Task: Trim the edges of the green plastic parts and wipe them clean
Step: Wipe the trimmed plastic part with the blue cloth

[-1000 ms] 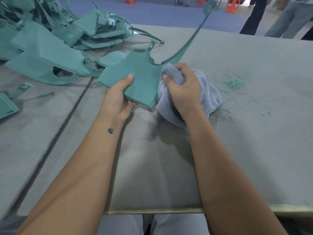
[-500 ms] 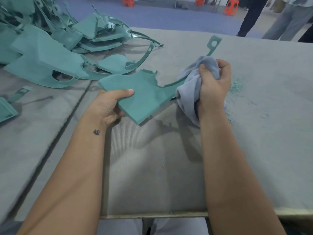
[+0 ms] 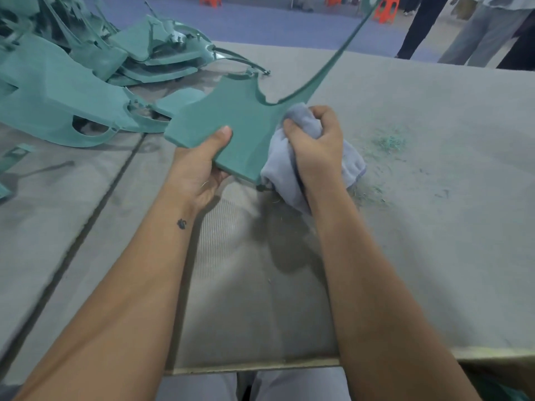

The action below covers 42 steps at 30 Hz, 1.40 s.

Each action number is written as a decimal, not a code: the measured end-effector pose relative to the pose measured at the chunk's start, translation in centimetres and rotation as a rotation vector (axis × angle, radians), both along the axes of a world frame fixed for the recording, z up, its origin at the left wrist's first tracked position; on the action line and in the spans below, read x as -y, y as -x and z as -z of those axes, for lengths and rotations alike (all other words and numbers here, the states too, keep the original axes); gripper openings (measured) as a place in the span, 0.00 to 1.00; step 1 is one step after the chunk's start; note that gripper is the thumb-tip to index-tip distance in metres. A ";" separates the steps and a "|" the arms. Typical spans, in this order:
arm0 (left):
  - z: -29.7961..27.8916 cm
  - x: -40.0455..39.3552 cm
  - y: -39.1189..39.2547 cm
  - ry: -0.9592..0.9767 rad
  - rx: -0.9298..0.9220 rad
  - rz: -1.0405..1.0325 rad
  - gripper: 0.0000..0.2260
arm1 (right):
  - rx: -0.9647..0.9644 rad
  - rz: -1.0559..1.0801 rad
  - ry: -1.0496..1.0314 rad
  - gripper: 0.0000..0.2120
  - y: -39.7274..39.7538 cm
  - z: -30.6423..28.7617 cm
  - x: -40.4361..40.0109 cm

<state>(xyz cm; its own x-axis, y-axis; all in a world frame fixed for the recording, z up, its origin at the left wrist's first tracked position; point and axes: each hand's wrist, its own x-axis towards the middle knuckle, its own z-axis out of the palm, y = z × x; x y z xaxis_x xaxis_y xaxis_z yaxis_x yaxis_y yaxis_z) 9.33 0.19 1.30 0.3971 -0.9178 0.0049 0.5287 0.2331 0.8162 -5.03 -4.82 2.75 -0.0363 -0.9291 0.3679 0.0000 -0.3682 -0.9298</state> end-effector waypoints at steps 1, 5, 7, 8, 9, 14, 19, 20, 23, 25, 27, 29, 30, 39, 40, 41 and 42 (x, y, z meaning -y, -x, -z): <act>0.1 0.0 0.1 0.013 0.002 -0.008 0.09 | -0.012 -0.023 0.019 0.09 0.0 0.0 -0.1; 0.1 0.0 0.2 0.019 -0.011 -0.065 0.09 | -0.162 -0.211 0.068 0.08 -0.4 0.1 -0.8; 0.0 0.1 0.1 0.014 -0.020 -0.131 0.08 | -0.252 -0.320 0.057 0.08 -0.8 0.2 -1.1; -0.1 0.1 -0.1 0.016 -0.034 -0.161 0.08 | -0.280 -0.379 0.047 0.08 -0.9 0.2 -1.2; -0.1 0.1 -0.2 0.015 -0.052 -0.183 0.10 | -0.293 -0.435 0.035 0.08 -0.9 0.1 -1.3; 0.0 0.0 -0.2 -0.002 -0.123 -0.140 0.17 | -0.299 -0.468 0.081 0.08 -0.7 -0.2 -1.6; -0.1 -0.1 -0.5 0.024 -0.180 -0.172 0.16 | -0.426 -0.165 0.168 0.03 0.0 -0.9 -1.2; -0.1 -0.2 -0.7 0.024 -0.201 -0.186 0.15 | -0.498 -0.057 0.205 0.03 0.4 -1.2 -1.0; -0.1 -0.3 -0.7 -0.016 -0.212 -0.190 0.10 | -0.682 0.245 0.394 0.07 1.8 -2.0 -0.2; 0.1 -0.2 -0.5 -0.041 -0.178 -0.192 0.10 | -0.764 0.566 0.555 0.10 2.6 -2.5 0.3; 0.1 0.0 -0.4 -0.049 -0.138 -0.192 0.11 | -0.787 0.860 0.652 0.12 3.4 -2.6 0.8; 0.1 0.2 -0.4 -0.057 -0.102 -0.182 0.13 | -0.989 0.871 0.490 0.15 4.5 -2.0 1.6; 0.1 0.2 -0.5 -0.061 -0.087 -0.176 0.14 | -1.134 0.783 0.321 0.19 5.0 -1.5 1.9; 0.1 0.1 -1.2 -0.037 -0.197 -0.150 0.18 | -0.656 0.362 0.404 0.17 1.4 -0.1 0.3; 0.0 0.2 -1.2 -0.039 -0.218 -0.164 0.18 | -0.530 0.307 0.374 0.16 0.9 -0.3 -0.1; 0.0 0.2 -1.3 -0.039 -0.233 -0.173 0.17 | -0.412 0.243 0.281 0.17 0.5 -0.5 -0.5; 0.0 0.2 -1.3 -0.033 -0.243 -0.172 0.15 | -0.278 0.167 0.143 0.20 0.0 -0.8 -0.7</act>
<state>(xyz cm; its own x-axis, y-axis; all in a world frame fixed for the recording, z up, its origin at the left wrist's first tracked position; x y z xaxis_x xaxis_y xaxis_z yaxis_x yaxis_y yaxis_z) 10.60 -0.05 1.32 0.5326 -0.8350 -0.1381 0.6644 0.3115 0.6794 -5.02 -4.15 3.51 -0.0635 -0.8574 0.5107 -0.3167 -0.4679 -0.8251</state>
